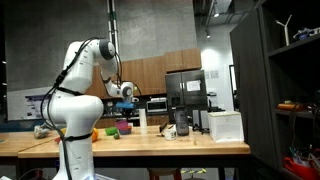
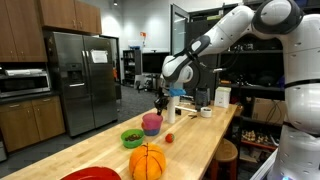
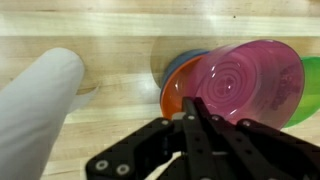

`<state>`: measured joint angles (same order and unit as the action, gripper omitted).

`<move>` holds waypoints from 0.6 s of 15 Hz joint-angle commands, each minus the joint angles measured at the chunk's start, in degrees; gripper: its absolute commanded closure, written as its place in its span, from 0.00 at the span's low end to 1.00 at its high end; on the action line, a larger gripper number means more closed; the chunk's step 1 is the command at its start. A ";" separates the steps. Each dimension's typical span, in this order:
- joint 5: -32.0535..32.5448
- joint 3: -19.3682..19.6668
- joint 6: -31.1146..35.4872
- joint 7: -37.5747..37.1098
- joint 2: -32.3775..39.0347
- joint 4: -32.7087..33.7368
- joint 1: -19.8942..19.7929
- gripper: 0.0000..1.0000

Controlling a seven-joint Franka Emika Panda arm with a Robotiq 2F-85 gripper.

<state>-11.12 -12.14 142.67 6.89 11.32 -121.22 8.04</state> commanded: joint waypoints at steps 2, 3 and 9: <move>-3.09 -0.06 -5.43 2.51 2.43 5.00 -1.03 0.99; -2.98 0.13 -5.61 2.03 2.64 5.51 -0.95 0.99; -2.14 0.73 -7.73 1.17 3.99 8.10 -0.91 0.99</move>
<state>-12.99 -11.77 137.62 7.67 14.26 -115.32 7.62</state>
